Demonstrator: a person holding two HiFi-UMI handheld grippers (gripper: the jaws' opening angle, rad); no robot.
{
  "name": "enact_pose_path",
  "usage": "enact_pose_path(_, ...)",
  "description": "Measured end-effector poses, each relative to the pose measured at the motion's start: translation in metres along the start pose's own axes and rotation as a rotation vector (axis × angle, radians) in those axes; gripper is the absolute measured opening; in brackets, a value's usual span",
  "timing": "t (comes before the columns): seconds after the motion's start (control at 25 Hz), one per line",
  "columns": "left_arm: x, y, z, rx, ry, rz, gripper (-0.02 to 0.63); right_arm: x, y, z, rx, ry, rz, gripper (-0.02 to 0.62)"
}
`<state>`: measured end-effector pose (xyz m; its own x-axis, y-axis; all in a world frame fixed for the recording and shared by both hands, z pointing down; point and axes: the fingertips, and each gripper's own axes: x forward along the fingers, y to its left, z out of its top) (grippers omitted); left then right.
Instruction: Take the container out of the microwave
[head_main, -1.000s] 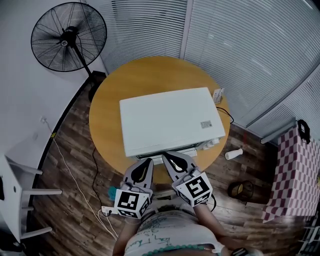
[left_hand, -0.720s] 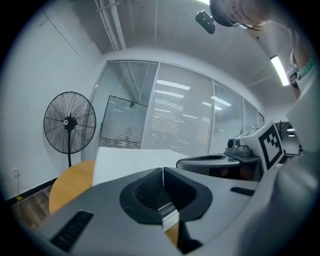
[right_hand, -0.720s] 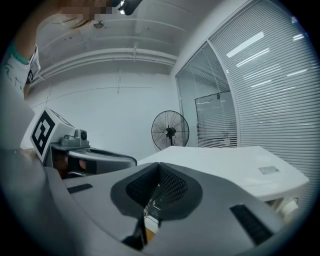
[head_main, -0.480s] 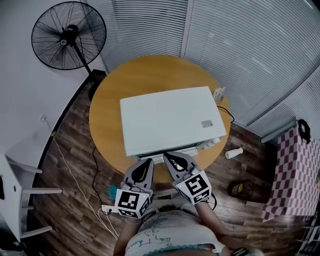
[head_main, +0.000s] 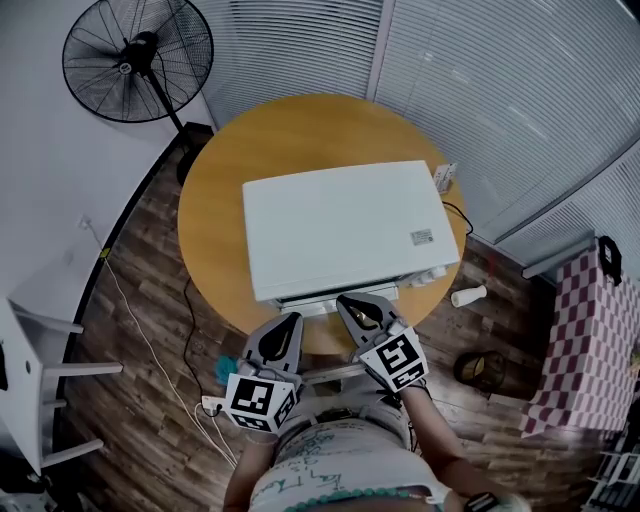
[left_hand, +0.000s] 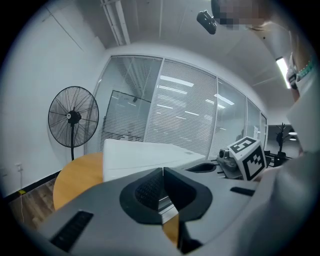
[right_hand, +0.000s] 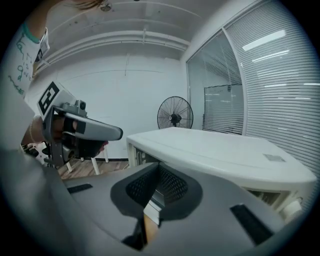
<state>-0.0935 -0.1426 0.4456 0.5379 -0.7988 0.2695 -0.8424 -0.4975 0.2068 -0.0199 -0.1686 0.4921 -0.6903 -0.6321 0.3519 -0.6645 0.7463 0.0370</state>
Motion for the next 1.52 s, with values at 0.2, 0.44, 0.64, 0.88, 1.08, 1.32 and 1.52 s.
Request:
enact_pose_path(0.2, -0.003, 0.002, -0.004, -0.008, 0.009, -0.001, 0.015, 0.014, -0.003, -0.023, -0.079, 0.064, -0.030, -0.006)
enact_pose_path(0.44, -0.010, 0.008, -0.012, -0.021, 0.028, 0.019, 0.015, 0.038, -0.015, -0.056, -0.146, 0.152, -0.059, 0.019)
enact_pose_path(0.64, -0.019, 0.014, -0.017, -0.037, 0.033, 0.050, 0.015, 0.060, -0.023, -0.073, -0.180, 0.193, -0.064, 0.062)
enact_pose_path(0.88, -0.029, 0.019, -0.022, -0.059, 0.027, 0.085, 0.015, 0.085, -0.030, -0.074, -0.218, 0.190, -0.077, 0.115)
enact_pose_path(1.08, -0.037, 0.025, -0.024, -0.072, 0.021, 0.117, 0.015, 0.102, -0.034, -0.080, -0.257, 0.216, -0.103, 0.134)
enact_pose_path(1.32, -0.050, 0.033, -0.029, -0.095, 0.019, 0.162, 0.015, 0.118, -0.037, -0.088, -0.300, 0.256, -0.115, 0.138)
enact_pose_path(1.52, -0.060, 0.040, -0.031, -0.126, 0.005, 0.192, 0.015, 0.128, -0.038, -0.095, -0.337, 0.291, -0.107, 0.129)
